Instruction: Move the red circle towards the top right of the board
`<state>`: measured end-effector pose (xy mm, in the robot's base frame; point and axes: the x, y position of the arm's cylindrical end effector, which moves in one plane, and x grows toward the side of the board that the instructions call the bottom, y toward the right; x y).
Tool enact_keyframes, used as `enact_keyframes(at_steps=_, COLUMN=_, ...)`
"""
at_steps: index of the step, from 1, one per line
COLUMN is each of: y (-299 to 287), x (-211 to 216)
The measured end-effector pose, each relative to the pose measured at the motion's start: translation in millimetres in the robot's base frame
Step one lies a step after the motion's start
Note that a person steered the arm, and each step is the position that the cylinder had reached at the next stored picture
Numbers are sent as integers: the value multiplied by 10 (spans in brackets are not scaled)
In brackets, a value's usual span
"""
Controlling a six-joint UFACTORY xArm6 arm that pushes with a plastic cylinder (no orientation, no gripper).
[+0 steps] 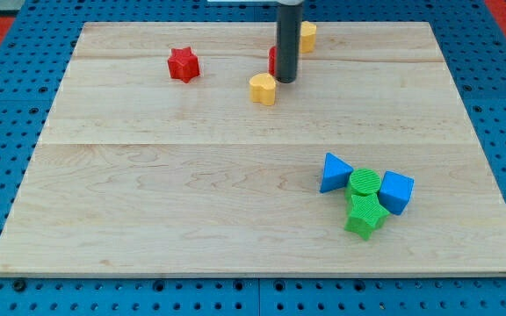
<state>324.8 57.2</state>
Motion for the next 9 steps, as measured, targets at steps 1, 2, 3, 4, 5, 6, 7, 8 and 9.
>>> enact_keyframes(at_steps=1, y=175, x=465)
enact_keyframes(at_steps=2, y=-332, x=555)
enact_keyframes(at_steps=3, y=-1190, x=412)
enact_keyframes(at_steps=4, y=-1324, x=164)
enact_keyframes(at_steps=5, y=-1319, x=54)
enact_keyframes(at_steps=6, y=-1149, x=-2)
enact_keyframes(at_steps=7, y=-860, x=-260)
enact_keyframes(at_steps=8, y=-800, x=-336)
enact_keyframes(at_steps=9, y=-616, x=-474)
